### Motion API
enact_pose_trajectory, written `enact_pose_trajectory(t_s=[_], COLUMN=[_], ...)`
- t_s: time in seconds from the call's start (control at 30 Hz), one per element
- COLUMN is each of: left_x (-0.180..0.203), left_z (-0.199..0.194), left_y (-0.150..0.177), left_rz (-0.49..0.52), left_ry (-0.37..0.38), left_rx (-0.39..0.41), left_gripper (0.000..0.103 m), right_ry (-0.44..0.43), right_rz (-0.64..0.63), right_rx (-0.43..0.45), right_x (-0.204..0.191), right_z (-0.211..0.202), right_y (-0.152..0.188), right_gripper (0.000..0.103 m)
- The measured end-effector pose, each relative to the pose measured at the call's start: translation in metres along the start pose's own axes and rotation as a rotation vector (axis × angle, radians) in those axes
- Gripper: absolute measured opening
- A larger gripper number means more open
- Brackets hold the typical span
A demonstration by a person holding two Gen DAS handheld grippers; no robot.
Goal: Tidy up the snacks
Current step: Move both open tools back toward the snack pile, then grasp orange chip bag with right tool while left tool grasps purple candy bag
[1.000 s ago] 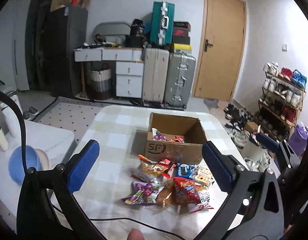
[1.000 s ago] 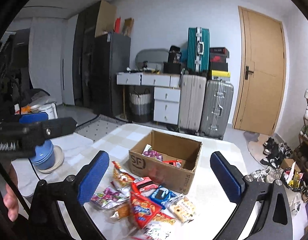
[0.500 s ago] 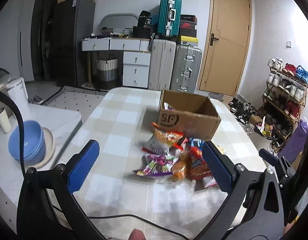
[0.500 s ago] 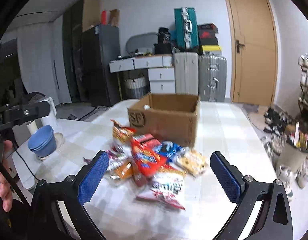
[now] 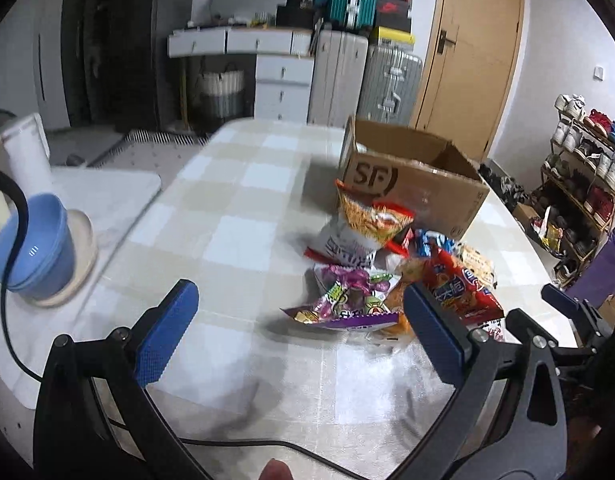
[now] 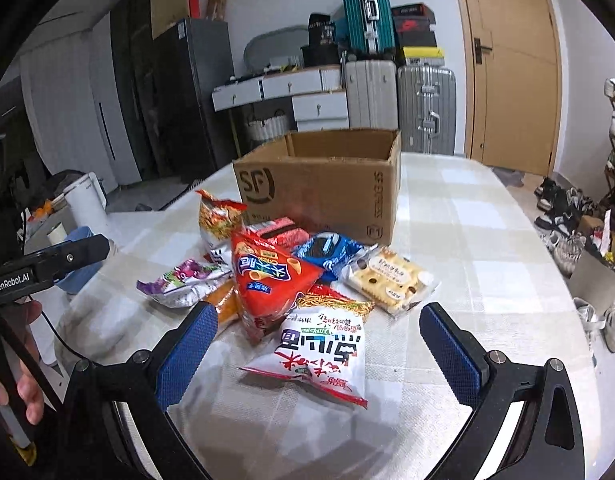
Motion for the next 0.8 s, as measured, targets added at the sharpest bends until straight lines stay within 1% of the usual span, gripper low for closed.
enact_pose_trajectory(t_s=[0.07, 0.13, 0.27, 0.37, 0.4, 0.47, 0.53, 0.6, 0.67, 0.7, 0.8], left_x=[0.002, 0.008, 0.017, 0.024, 0.025, 0.027, 0.029, 0.029, 0.028, 0.028, 0.03], left_z=[0.007, 0.012, 0.021, 0.026, 0.027, 0.028, 0.032, 0.035, 0.038, 0.039, 0.045], left_y=[0.003, 0.006, 0.01, 0.014, 0.015, 0.017, 0.019, 0.021, 0.023, 0.024, 0.027], left_rz=[-0.003, -0.007, 0.015, 0.023, 0.023, 0.032, 0.038, 0.043, 0.044, 0.044, 0.037], left_ry=[0.002, 0.026, 0.028, 0.038, 0.037, 0.027, 0.027, 0.024, 0.023, 0.025, 0.039], left_rx=[-0.024, -0.049, -0.079, -0.096, -0.098, -0.102, -0.111, -0.123, -0.133, -0.137, -0.159], left_gripper=[0.102, 0.102, 0.102, 0.102, 0.102, 0.102, 0.102, 0.102, 0.102, 0.102, 0.102], right_ry=[-0.021, -0.032, -0.033, -0.018, -0.031, -0.053, -0.063, -0.068, -0.069, -0.078, -0.101], right_rz=[-0.002, -0.016, -0.07, -0.077, -0.071, -0.067, -0.065, -0.065, -0.068, -0.07, -0.061], right_rx=[-0.011, -0.009, -0.025, -0.064, -0.077, -0.104, -0.138, -0.183, -0.185, -0.188, -0.185], right_x=[-0.003, -0.007, -0.021, -0.024, -0.025, -0.027, -0.03, -0.032, -0.033, -0.035, -0.036], right_z=[0.008, 0.015, 0.033, 0.051, 0.058, 0.071, 0.083, 0.093, 0.094, 0.094, 0.09], right_y=[-0.002, -0.005, -0.01, -0.009, -0.009, -0.009, -0.007, -0.002, -0.001, -0.001, -0.001], right_gripper=[0.103, 0.103, 0.103, 0.102, 0.102, 0.096, 0.065, 0.061, 0.057, 0.052, 0.047])
Point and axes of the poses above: each gripper's, at about its wrist camera, not at the fingertips, and z roughly the way its jaws point, x to its right, y to its underside, the point moved 9 cm from there along z, roughly the way its jaws point
